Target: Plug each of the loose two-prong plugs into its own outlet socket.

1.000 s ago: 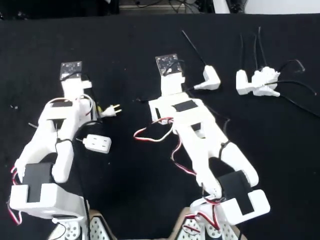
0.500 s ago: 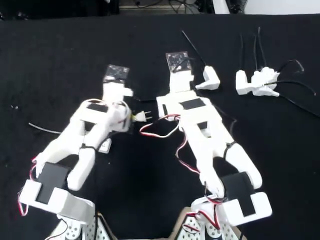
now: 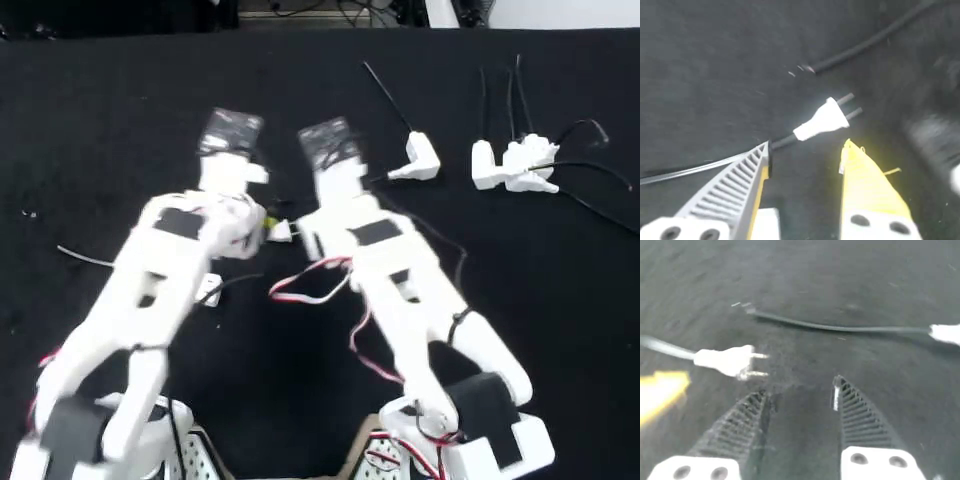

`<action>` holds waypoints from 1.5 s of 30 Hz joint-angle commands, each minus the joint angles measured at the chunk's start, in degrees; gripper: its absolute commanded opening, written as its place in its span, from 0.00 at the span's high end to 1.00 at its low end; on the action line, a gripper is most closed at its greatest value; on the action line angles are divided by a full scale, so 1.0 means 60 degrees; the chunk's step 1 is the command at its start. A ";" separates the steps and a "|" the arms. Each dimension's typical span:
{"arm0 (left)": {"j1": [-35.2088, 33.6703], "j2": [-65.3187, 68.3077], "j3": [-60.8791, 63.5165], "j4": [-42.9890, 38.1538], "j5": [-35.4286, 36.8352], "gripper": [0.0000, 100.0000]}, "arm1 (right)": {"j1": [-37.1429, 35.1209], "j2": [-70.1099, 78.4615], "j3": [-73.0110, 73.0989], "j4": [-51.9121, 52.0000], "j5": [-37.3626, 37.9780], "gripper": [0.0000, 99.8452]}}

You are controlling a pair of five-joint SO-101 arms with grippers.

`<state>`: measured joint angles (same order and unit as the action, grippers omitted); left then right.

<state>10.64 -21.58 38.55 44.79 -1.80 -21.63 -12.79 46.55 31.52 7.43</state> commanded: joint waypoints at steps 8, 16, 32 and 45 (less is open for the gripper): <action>-0.3773 -0.1260 0.0037 0.3443 -0.0088 0.76 | -0.1172 -0.0432 0.0974 -0.2593 0.2403 0.83; -0.3582 0.0425 0.0418 0.3370 -0.0015 0.77 | -0.1963 0.0476 0.0535 -0.2593 0.4234 0.83; -0.3451 0.1553 0.0623 0.3004 -0.0015 0.77 | -0.1040 0.3451 -0.2044 -0.2212 0.5055 0.83; -0.3451 0.1480 0.0857 0.2755 -0.0015 0.77 | -0.1040 0.4110 -0.2190 -0.2520 0.5612 0.86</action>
<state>-10.73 -13.41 41.80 63.69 -2.07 -29.01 12.09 35.82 17.10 37.93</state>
